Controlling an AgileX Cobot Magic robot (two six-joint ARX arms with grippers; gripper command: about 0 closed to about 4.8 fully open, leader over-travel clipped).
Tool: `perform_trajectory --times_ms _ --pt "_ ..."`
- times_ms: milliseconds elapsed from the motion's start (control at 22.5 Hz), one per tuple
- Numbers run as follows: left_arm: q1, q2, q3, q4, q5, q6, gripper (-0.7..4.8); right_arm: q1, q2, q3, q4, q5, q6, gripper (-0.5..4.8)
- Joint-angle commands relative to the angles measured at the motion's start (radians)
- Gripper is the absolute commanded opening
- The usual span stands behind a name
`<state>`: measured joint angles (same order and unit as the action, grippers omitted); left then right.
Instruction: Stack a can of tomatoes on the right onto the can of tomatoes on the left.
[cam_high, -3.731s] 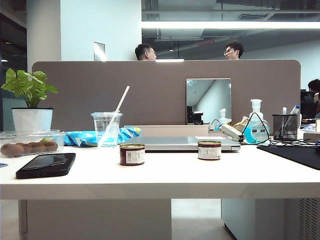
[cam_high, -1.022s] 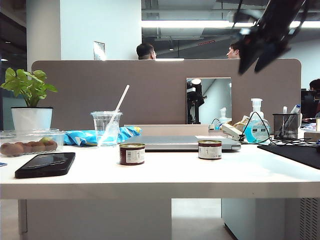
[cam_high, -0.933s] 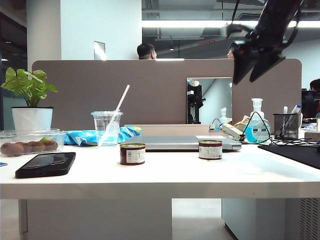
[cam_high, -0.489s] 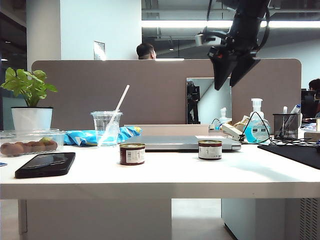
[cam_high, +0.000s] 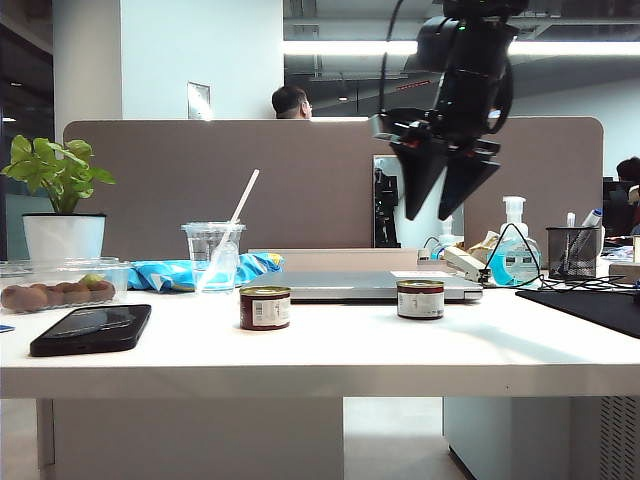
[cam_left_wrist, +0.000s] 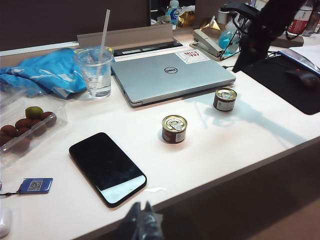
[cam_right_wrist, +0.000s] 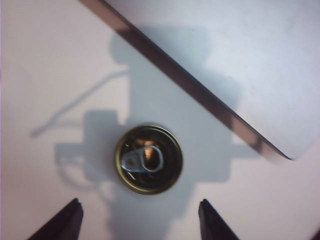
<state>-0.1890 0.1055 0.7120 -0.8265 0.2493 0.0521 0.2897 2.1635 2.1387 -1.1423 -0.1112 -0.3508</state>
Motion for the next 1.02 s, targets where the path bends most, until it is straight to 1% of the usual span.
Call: perform_trajectory --times_ms 44,89,133,355,400,444,1022 --pt "0.001 0.000 0.004 0.013 -0.002 0.000 -0.02 0.010 0.026 0.003 0.018 -0.010 0.007 3.64" --pt "0.001 0.000 0.004 0.013 -0.002 0.000 -0.02 0.016 0.039 0.003 0.025 0.004 0.007 4.06" --pt "0.001 0.000 0.004 0.013 -0.002 0.000 -0.02 0.016 0.048 0.003 0.037 0.031 0.007 4.33" --pt "0.001 0.000 0.004 0.013 -0.002 0.000 -0.02 0.017 0.084 0.003 0.080 0.046 0.007 4.48" --pt "0.001 0.000 0.004 0.013 -0.002 0.000 -0.02 0.017 0.090 0.003 0.077 0.046 0.007 4.69" --pt "0.001 0.000 0.004 0.013 -0.002 0.000 -0.02 0.017 0.098 0.003 0.072 0.049 0.008 4.79" --pt "0.001 0.000 0.004 0.013 -0.002 0.000 -0.02 0.022 0.174 0.003 0.030 0.057 0.011 4.79"
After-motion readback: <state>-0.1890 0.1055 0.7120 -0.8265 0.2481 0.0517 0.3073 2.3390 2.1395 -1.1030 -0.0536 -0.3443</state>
